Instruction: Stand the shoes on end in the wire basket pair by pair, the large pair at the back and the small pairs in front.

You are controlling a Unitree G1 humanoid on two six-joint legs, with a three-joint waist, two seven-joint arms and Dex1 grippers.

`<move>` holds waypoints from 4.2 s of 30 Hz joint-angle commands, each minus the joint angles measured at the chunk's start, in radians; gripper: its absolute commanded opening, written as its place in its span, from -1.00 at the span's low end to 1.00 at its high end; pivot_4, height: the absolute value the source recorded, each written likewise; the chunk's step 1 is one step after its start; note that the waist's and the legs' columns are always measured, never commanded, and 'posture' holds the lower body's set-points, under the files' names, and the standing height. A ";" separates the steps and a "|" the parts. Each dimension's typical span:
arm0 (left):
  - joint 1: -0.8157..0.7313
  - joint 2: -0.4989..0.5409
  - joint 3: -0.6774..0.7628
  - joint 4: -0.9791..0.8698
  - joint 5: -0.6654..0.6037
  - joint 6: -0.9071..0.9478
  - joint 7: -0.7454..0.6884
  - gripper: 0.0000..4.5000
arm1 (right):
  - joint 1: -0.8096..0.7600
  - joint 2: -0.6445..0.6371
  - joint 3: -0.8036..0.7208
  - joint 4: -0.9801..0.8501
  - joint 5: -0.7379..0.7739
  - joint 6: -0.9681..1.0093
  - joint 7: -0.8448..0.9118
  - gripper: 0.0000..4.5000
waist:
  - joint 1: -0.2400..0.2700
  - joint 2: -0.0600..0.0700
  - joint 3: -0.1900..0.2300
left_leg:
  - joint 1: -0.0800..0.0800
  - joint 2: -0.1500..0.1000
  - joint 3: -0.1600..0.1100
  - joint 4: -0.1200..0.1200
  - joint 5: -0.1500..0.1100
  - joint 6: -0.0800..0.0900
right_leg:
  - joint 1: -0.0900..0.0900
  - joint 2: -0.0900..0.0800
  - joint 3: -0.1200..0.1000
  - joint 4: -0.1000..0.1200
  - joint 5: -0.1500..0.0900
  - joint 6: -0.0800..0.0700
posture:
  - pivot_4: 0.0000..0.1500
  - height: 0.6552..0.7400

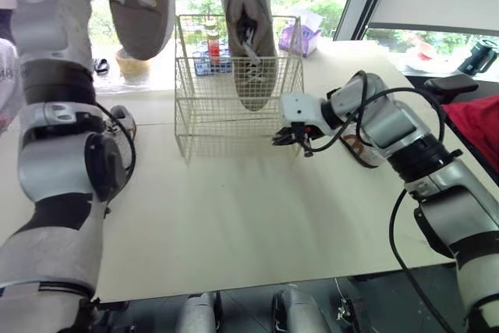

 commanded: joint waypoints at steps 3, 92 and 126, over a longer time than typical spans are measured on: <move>-0.082 -0.050 0.039 0.056 -0.035 -0.214 0.022 -1.00 | 0.032 0.007 -0.056 -0.181 0.009 0.047 0.035 -0.95 | -0.006 0.000 0.000 | 0.000 0.000 0.001 -0.001 0.000 0.000 | 0.000 0.000 0.000 0.000 0.000 0.000 | 1.00 -0.09; 0.029 -0.338 0.034 0.407 0.068 -0.741 0.242 -1.00 | 0.222 0.035 -0.164 -0.587 0.087 0.424 -0.058 -0.95 | 0.001 0.000 0.000 | 0.011 0.000 -0.001 -0.004 0.000 0.001 | 0.013 0.000 -0.001 -0.004 0.000 0.000 | 1.00 -0.09; 0.751 -0.058 0.094 -1.044 -0.528 0.732 0.038 1.00 | 0.299 0.004 -0.611 -0.738 0.517 0.686 -0.249 -0.67 | 0.005 0.000 0.000 | 0.016 0.000 -0.004 -0.004 0.000 0.000 | 0.018 0.000 -0.001 -0.003 0.000 0.000 | 1.00 -0.09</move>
